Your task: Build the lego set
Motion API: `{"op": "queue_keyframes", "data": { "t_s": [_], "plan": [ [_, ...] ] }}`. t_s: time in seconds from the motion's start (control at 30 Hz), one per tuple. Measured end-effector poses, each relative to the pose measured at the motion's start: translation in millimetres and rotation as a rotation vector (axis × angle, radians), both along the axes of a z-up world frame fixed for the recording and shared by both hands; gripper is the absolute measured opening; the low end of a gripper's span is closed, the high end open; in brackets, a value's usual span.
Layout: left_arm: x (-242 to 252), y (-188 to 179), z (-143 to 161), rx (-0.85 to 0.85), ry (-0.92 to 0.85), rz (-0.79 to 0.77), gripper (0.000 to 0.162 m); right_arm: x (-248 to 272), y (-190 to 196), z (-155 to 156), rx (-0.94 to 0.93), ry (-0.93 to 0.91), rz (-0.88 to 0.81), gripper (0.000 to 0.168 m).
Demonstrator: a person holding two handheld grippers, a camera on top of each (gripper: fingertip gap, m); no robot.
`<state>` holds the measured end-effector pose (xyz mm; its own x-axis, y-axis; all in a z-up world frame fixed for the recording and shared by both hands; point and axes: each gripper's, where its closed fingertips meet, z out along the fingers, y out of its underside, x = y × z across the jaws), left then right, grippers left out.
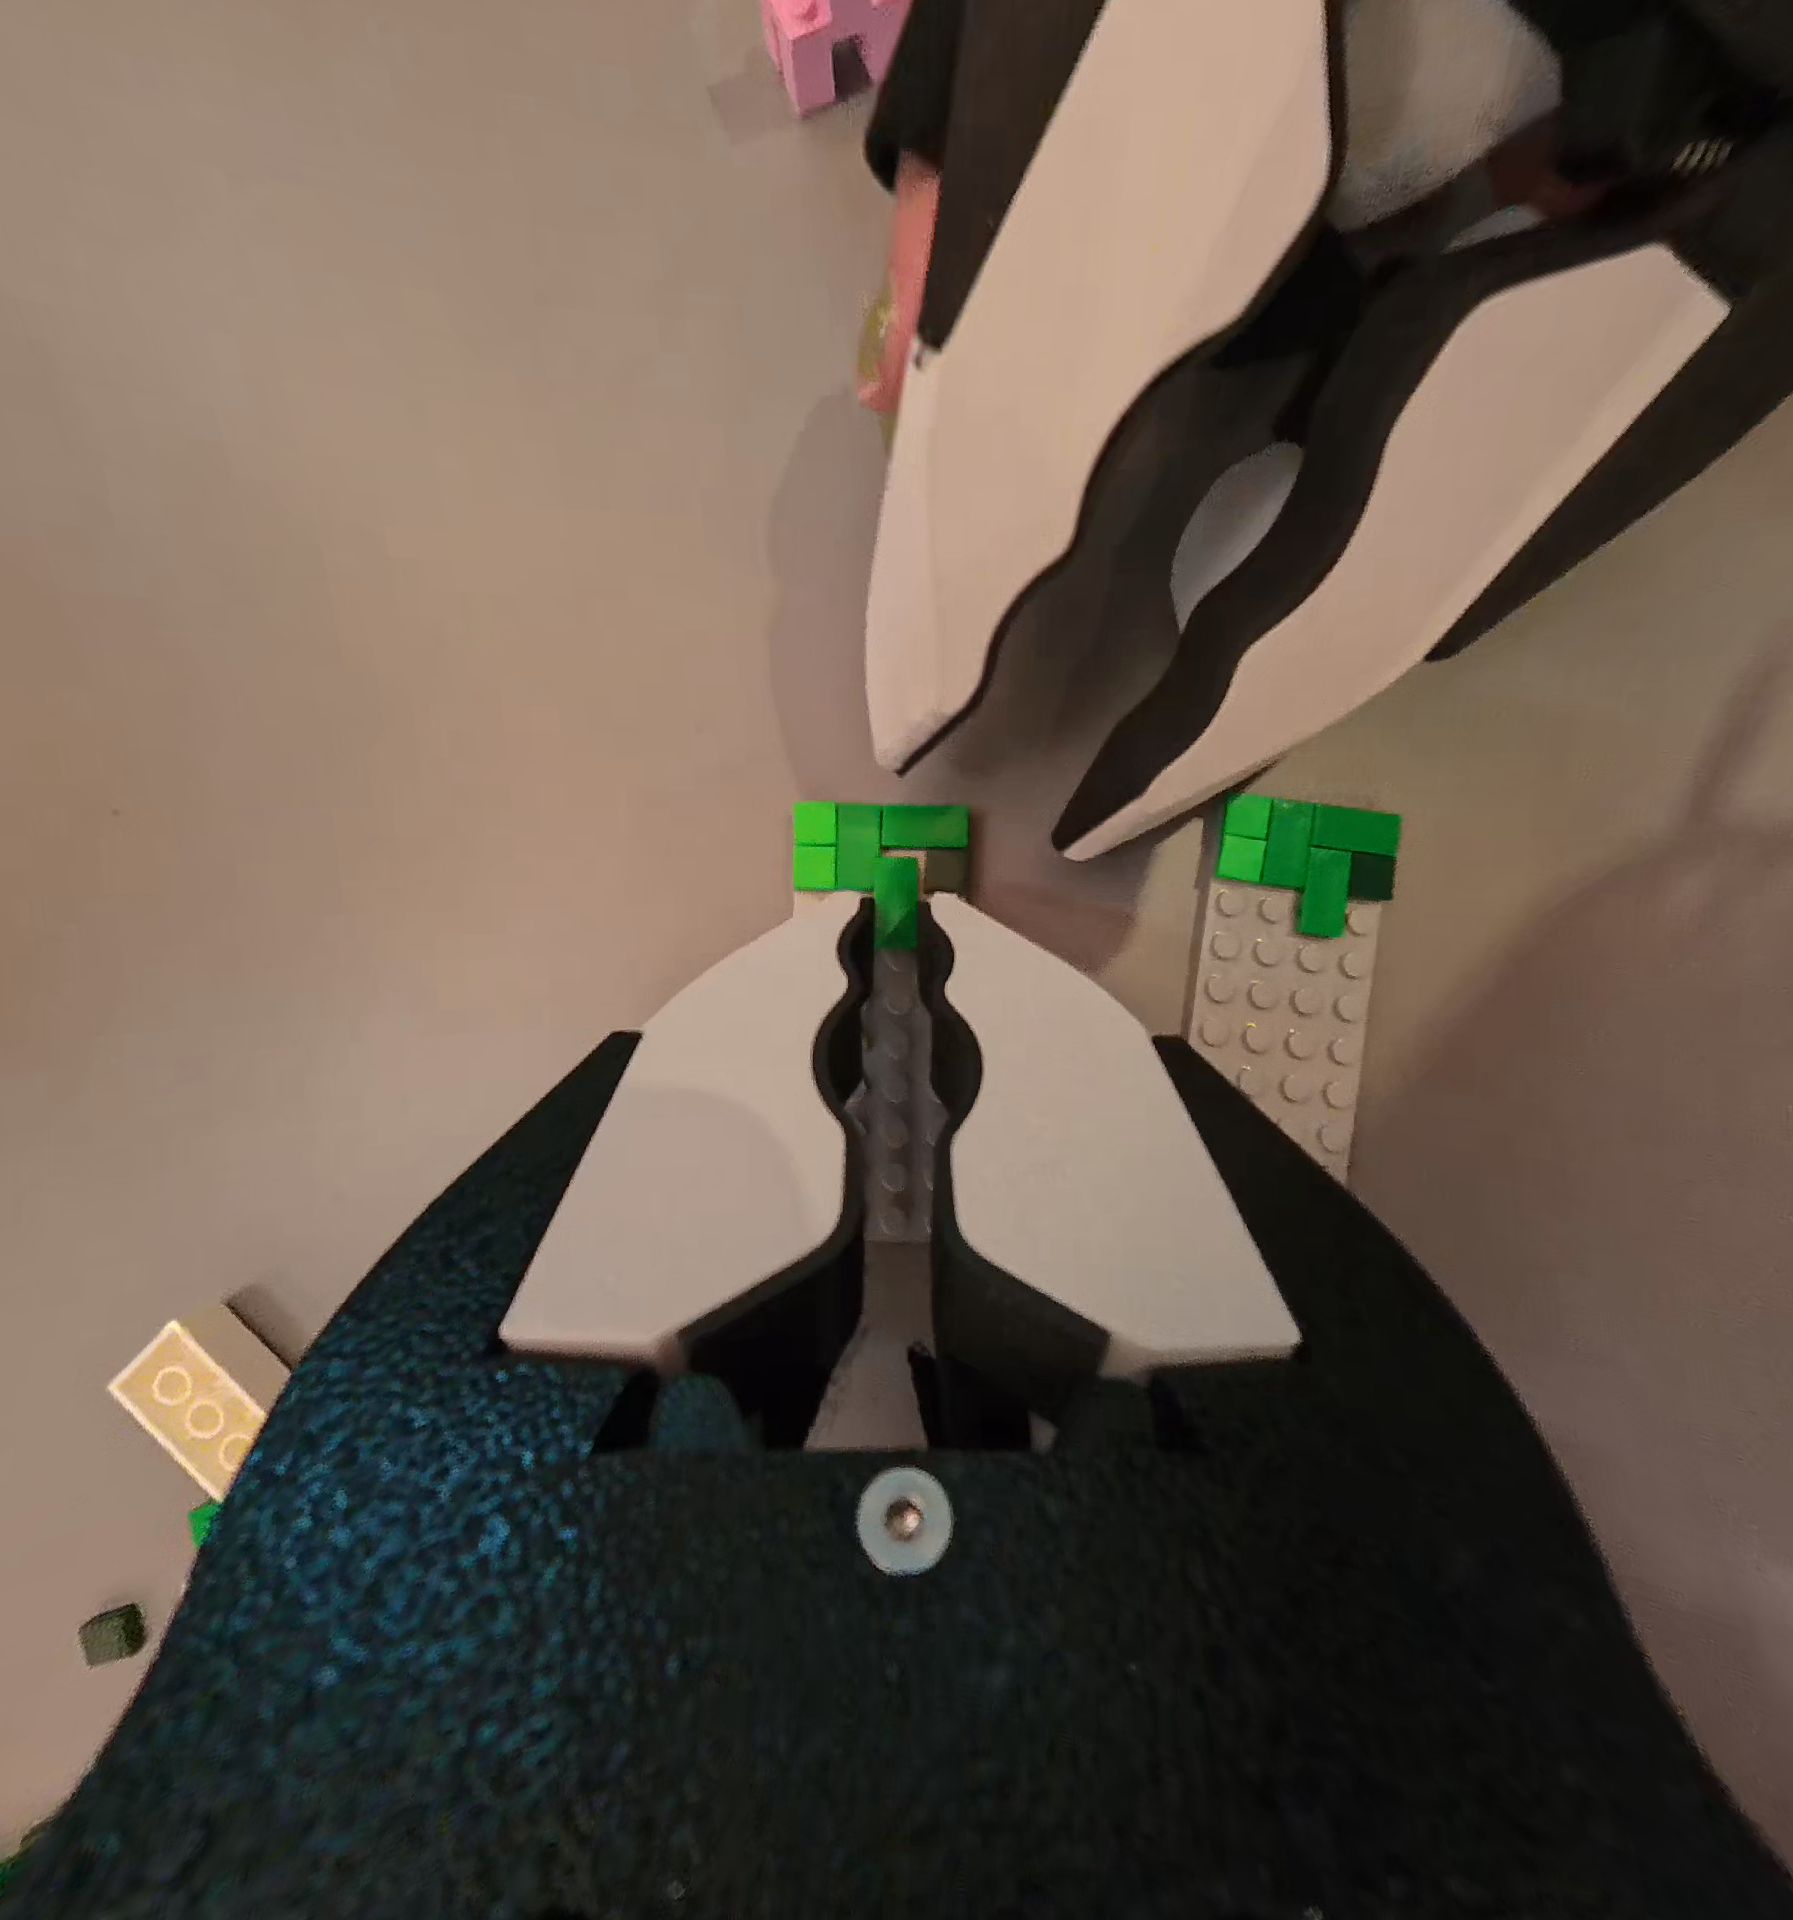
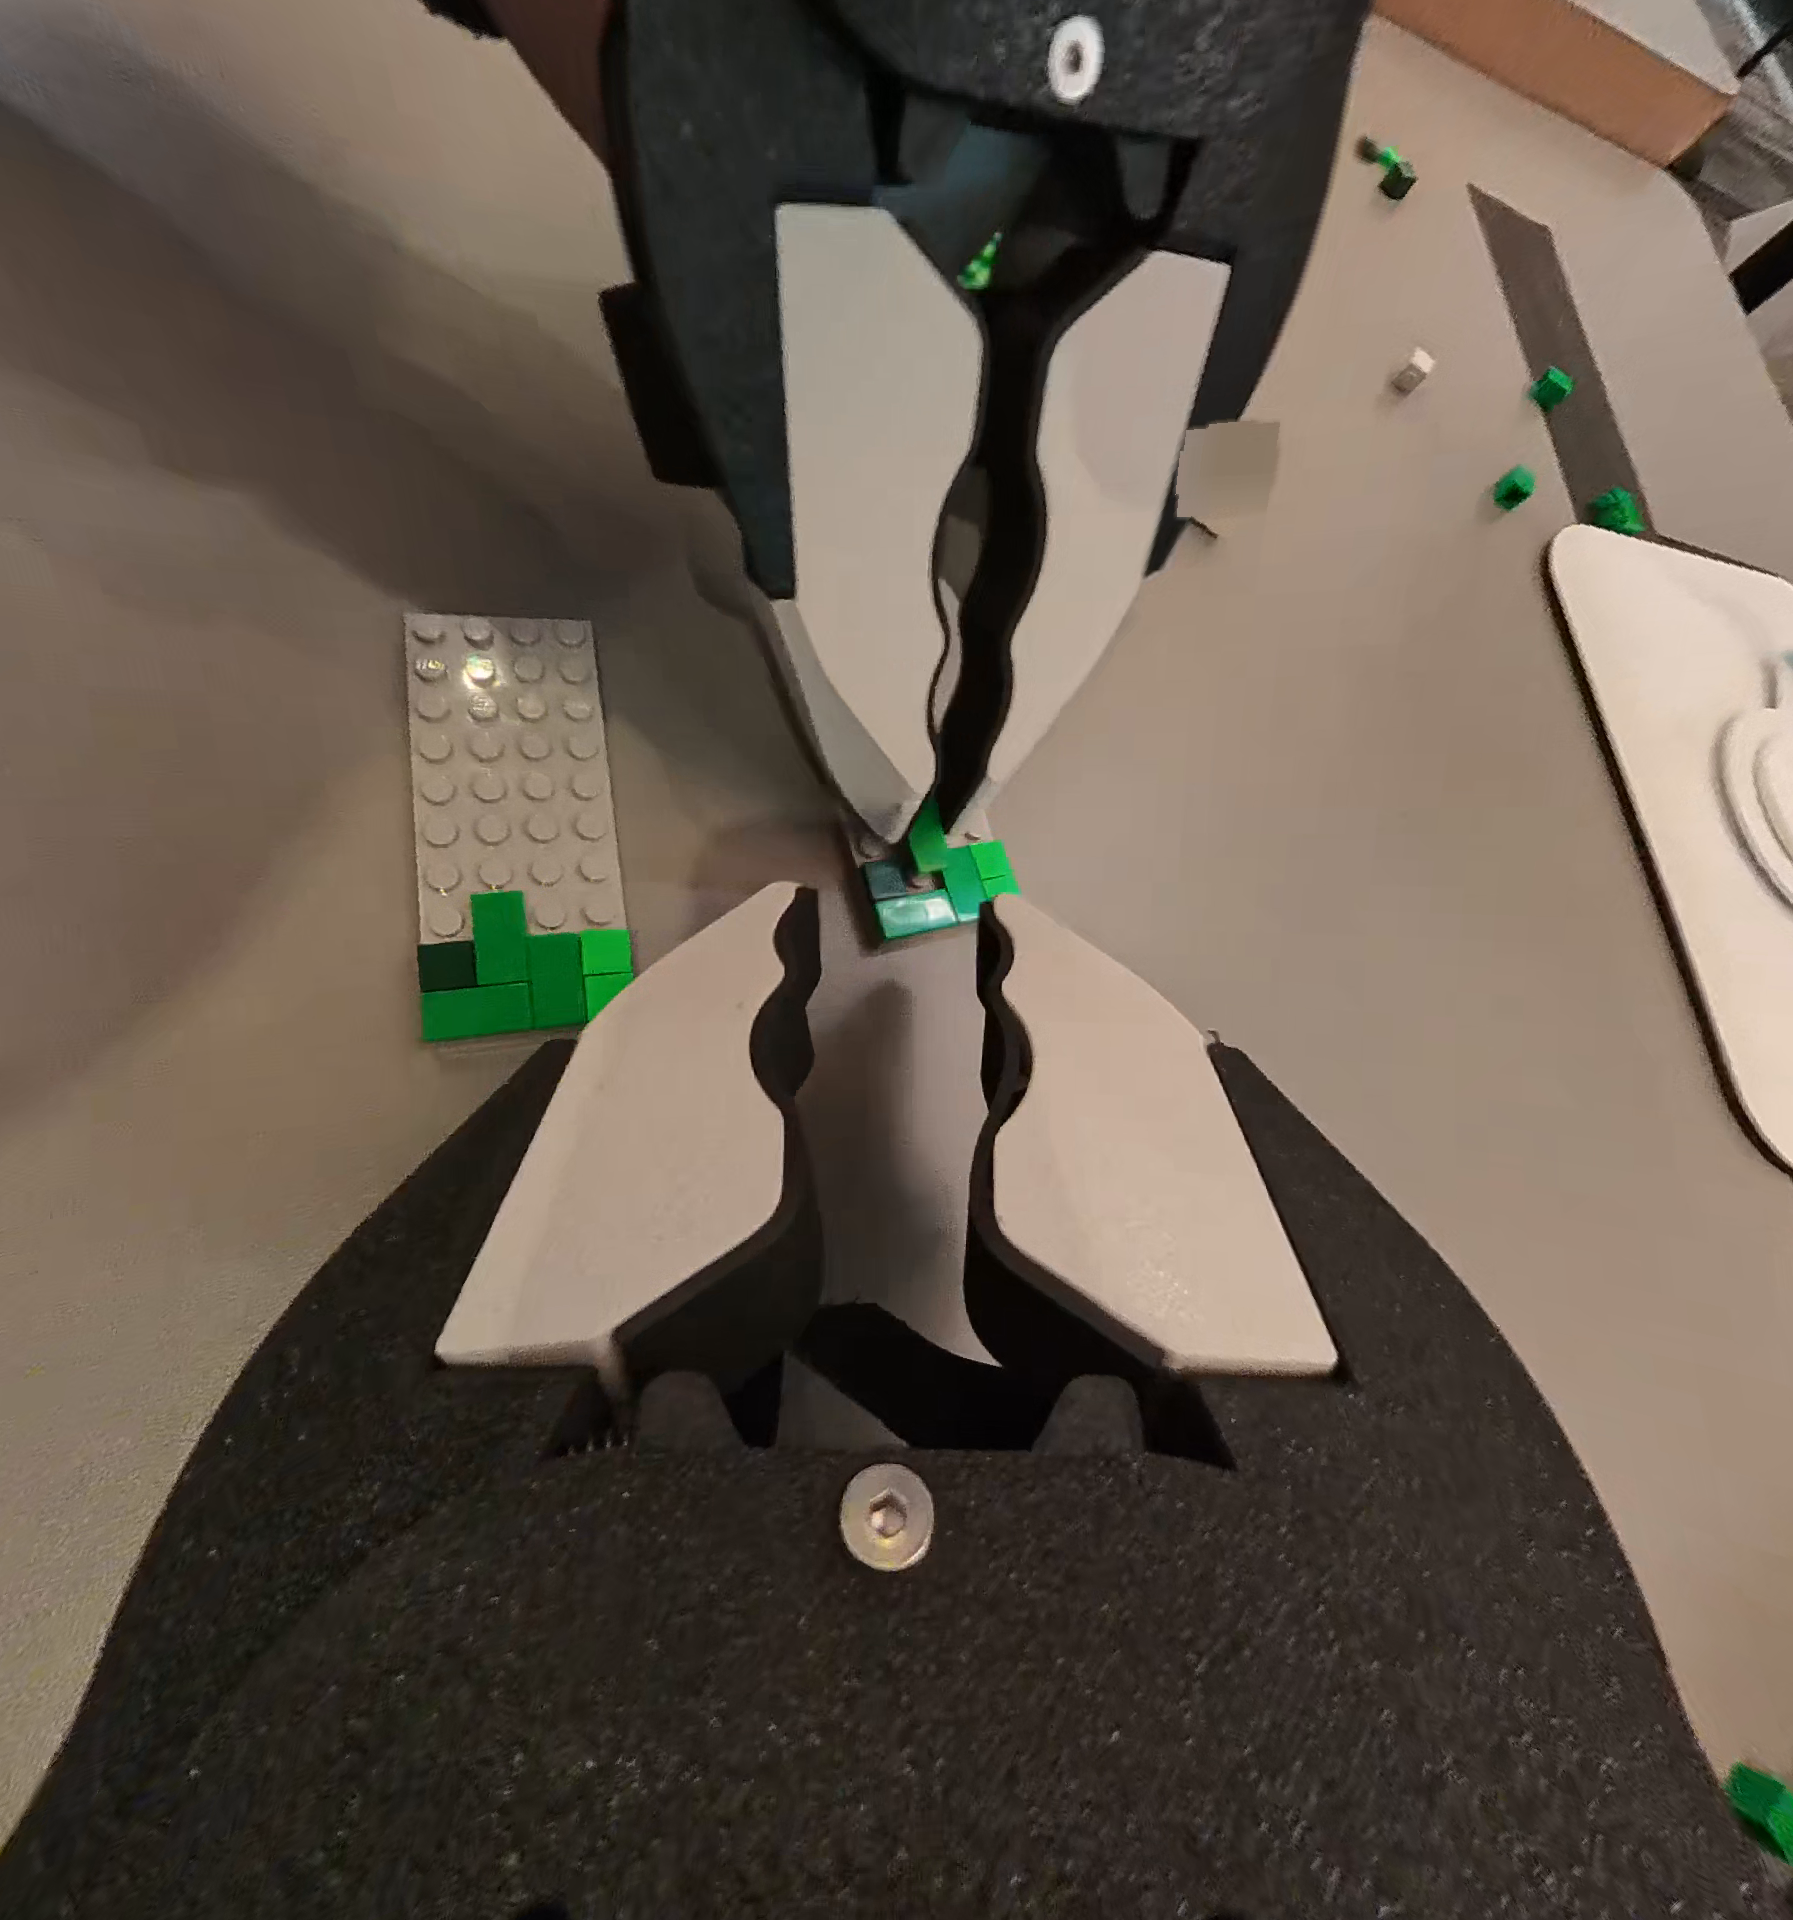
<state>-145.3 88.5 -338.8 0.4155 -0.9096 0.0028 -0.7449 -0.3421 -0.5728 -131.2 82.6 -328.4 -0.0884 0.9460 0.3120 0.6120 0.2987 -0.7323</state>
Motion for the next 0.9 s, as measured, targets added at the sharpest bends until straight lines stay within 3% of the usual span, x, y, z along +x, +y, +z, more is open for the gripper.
{"op": "queue_keyframes", "data": {
  "t_s": [0.6, 0.8, 0.9],
  "plan": [
    [2, 0, 0, -0.087, 0.010, -0.011, 0.008, -11, -9, -11, -0.022, -0.145, 0.085, 0.028],
    [-15, -3, 12, -0.039, -0.002, 0.017, 0.031, -11, -9, -12, -0.054, -0.144, 0.084, 0.029],
    [-29, -6, 4, -0.019, 0.087, -0.003, 0.045, -11, -9, -12, -0.049, -0.149, 0.078, 0.029]
  ]
}}
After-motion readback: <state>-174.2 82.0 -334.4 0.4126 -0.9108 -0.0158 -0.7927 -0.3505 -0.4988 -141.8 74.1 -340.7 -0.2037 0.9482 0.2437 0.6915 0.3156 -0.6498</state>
